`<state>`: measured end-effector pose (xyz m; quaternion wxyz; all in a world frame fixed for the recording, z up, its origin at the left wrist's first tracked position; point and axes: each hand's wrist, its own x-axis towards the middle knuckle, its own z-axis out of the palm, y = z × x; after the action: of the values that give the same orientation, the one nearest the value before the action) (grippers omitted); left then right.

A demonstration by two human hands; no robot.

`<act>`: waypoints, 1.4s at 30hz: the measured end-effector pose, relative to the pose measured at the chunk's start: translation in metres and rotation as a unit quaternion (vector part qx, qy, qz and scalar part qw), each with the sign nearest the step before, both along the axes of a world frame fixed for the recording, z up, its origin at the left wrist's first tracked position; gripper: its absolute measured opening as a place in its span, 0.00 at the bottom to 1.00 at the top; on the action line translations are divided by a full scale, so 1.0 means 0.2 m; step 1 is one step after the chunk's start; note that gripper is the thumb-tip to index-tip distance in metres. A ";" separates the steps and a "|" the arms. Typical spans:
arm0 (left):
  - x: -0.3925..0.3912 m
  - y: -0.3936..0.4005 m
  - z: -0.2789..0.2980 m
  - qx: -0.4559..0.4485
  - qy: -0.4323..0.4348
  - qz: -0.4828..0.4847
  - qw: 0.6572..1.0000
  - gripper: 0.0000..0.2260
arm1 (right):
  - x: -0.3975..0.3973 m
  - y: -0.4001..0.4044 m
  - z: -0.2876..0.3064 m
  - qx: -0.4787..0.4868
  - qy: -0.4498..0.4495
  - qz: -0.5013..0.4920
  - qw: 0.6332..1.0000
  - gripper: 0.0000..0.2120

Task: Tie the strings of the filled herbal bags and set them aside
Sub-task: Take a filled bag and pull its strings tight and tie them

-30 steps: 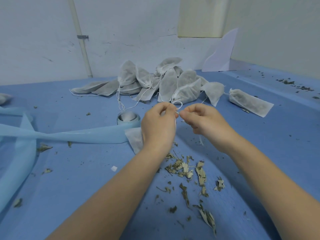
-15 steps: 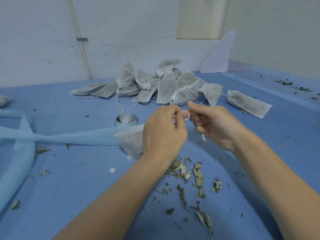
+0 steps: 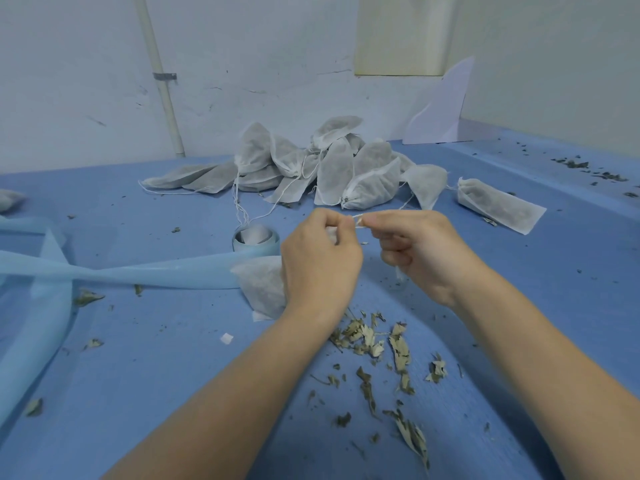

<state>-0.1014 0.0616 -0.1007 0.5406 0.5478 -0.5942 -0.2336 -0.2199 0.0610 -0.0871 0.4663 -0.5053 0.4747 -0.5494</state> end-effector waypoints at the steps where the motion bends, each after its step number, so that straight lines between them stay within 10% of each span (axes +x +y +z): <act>1: 0.00 0.00 0.00 0.012 0.009 -0.005 1.000 0.07 | 0.00 0.00 0.00 0.020 -0.032 0.018 0.999 0.10; 11: 0.00 0.01 0.00 -0.060 0.043 -0.040 0.996 0.07 | 0.06 0.00 -0.01 0.141 -0.280 0.106 0.944 0.04; 26: 0.05 -0.01 -0.01 -0.258 -0.203 0.089 0.940 0.05 | 0.05 0.02 -0.02 0.000 -0.032 -0.060 0.998 0.07; 35: 0.03 -0.02 0.06 -0.053 -0.067 0.006 0.996 0.08 | 0.10 0.02 -0.02 -0.046 -0.171 0.028 0.984 0.03; 42: 0.05 -0.04 0.12 -0.030 -0.137 0.019 0.990 0.08 | 0.13 0.01 -0.04 -0.107 0.023 -0.058 0.992 0.06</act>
<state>-0.0911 0.0532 -0.0777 0.4744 0.5696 -0.6589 -0.1279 -0.1944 0.0621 -0.0947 0.3657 -0.5366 0.4522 -0.6115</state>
